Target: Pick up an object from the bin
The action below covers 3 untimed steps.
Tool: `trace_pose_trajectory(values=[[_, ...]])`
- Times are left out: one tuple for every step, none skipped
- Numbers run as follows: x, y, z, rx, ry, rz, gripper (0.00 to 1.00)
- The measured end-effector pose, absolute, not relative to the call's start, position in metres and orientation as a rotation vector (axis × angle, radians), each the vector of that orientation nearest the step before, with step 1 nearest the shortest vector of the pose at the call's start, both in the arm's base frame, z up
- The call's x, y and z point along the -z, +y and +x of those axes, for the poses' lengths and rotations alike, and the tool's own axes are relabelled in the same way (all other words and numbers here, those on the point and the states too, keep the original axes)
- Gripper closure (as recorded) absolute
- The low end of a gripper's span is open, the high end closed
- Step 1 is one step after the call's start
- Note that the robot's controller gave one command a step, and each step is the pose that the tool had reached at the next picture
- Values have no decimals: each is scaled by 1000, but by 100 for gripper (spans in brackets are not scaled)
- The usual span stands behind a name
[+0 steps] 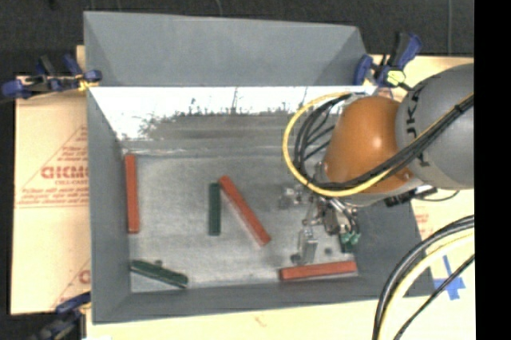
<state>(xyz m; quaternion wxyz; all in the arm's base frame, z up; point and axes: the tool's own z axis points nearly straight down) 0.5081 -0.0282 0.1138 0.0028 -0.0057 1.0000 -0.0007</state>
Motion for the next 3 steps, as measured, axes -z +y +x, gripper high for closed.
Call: trace_pose_trajectory(values=[[-88,-47,494,1,3131,-215,0],[-72,-43,476,2,3123,-310,100],[-72,-43,476,2,3123,-311,100]])
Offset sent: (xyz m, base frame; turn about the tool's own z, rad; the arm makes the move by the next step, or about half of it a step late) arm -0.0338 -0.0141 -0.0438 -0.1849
